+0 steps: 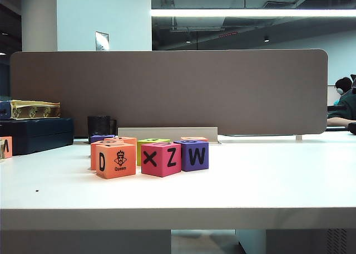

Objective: Select the appropriate blocks from the scattered letter blocks on the table and arrange them in a row to spell out "23".

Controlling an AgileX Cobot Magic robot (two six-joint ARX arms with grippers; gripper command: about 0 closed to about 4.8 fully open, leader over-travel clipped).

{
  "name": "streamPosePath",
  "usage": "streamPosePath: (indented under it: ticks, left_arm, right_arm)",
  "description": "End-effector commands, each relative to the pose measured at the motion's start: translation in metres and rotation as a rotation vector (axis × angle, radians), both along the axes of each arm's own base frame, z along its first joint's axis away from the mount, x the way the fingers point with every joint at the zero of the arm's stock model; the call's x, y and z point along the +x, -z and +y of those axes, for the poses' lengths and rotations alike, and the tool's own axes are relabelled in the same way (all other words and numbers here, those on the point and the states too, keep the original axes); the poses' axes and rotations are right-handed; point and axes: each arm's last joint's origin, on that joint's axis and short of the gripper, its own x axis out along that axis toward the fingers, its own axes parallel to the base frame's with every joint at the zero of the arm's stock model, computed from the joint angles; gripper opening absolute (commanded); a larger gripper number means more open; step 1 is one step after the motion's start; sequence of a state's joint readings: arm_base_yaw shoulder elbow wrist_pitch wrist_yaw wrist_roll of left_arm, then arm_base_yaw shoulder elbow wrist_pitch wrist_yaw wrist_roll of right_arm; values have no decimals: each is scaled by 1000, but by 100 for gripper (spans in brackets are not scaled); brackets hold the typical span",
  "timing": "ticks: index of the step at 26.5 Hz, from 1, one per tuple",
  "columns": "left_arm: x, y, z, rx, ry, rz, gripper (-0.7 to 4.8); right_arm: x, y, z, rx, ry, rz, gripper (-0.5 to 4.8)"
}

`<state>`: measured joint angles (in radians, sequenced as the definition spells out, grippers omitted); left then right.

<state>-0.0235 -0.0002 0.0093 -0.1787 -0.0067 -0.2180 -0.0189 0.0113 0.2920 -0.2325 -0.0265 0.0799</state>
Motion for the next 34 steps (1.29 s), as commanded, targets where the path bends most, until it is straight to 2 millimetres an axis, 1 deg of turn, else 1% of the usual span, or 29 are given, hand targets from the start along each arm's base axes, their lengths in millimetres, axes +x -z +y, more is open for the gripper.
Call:
streamPosePath:
  ticks: [1,9,17,25,29,34]
  left_arm:
    - [0,0,0,-1,9,6,21]
    - [0,0,0,-3,11,6,21]
    - [0,0,0,-3,11,6,21]
    - [0,0,0,-3,11,6,21]
    - [0,0,0,-3,11,6,21]
    - [0,0,0,-3,11,6,21]
  right_arm:
    - [-7,-9,1,1,-14,-3,-1]
    - [-21,-27,4,-7,-138,19,-1]
    - [-36,-39,8,-4,-269,66,-1]
    - [-53,-54,9,-3,-297,71,-1]
    - [-56,-56,11,-3,-351,75,-1]
    - [-59,-53,14,10,-476,127,-1]
